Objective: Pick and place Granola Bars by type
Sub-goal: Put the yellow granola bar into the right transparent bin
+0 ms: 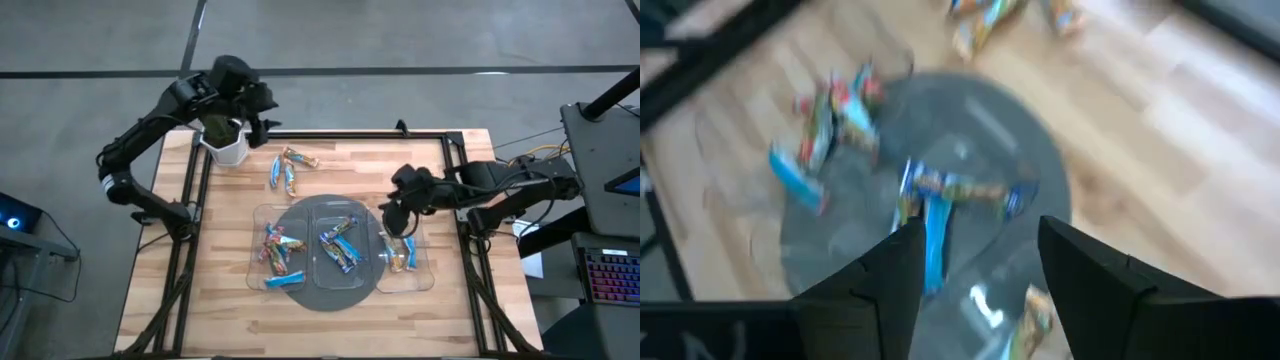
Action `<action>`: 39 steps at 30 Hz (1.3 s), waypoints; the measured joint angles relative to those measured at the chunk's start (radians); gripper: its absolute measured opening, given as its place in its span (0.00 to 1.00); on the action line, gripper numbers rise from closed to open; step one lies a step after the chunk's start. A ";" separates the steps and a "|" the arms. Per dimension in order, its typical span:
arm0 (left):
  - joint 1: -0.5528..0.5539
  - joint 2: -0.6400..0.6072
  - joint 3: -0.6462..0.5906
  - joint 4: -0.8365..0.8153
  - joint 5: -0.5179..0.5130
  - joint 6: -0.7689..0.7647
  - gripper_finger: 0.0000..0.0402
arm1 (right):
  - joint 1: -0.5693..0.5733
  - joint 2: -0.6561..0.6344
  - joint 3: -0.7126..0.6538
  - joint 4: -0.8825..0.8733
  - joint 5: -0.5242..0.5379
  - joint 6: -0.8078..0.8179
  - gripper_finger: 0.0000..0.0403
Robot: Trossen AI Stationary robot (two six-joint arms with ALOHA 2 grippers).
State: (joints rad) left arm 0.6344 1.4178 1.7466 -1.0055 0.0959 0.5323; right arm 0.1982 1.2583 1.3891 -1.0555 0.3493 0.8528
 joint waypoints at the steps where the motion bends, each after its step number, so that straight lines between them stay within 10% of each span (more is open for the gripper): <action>1: 0.001 0.016 0.000 0.000 0.000 -0.001 0.54 | 0.000 0.000 0.011 0.000 0.023 0.000 0.46; 39: -0.008 0.635 0.000 0.012 -0.105 0.349 0.54 | -0.035 0.002 -0.079 0.063 0.113 0.057 0.48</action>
State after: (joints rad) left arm 0.6261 2.0527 1.7466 -0.9935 -0.0086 0.8816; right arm 0.1635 1.2598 1.3098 -0.9920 0.4624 0.9101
